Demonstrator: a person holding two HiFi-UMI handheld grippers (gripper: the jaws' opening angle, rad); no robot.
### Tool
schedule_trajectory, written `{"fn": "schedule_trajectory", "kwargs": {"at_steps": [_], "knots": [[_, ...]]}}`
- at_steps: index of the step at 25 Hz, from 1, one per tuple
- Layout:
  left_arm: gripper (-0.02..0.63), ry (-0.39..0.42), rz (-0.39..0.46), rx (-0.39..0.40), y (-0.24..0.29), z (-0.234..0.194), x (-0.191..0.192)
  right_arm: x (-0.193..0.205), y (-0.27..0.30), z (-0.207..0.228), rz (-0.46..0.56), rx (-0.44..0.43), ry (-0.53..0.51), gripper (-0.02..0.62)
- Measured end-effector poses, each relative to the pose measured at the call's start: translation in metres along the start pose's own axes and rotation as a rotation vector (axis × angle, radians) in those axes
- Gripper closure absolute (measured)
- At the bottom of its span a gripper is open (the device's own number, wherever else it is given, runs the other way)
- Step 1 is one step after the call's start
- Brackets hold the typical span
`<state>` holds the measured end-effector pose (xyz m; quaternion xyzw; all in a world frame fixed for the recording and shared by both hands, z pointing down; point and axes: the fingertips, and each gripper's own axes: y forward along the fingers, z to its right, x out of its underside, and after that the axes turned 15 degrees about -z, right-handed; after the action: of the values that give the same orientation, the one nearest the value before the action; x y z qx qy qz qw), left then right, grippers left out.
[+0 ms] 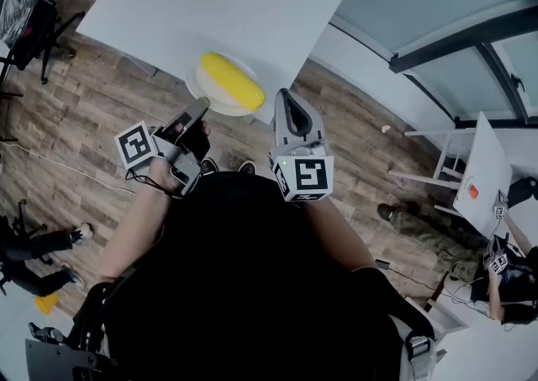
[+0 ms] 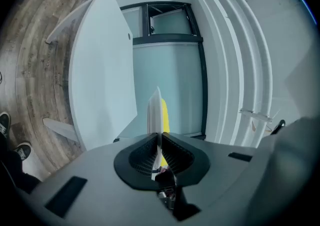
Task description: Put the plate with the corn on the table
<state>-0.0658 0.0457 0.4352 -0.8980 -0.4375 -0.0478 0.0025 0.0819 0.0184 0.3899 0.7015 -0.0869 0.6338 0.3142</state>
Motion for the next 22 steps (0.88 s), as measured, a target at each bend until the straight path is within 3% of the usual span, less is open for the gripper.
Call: {"fn": "schedule_trajectory", "kwargs": {"at_steps": [12, 22], "knots": [[0.586, -0.011, 0.037, 0.002, 0.020, -0.006, -0.025, 0.005, 0.009, 0.030, -0.018, 0.014, 0.064, 0.594], [0.584, -0.015, -0.033, -0.001, 0.050, -0.055, -0.125, -0.020, 0.099, 0.036, -0.028, 0.064, 0.066, 0.594]]}}
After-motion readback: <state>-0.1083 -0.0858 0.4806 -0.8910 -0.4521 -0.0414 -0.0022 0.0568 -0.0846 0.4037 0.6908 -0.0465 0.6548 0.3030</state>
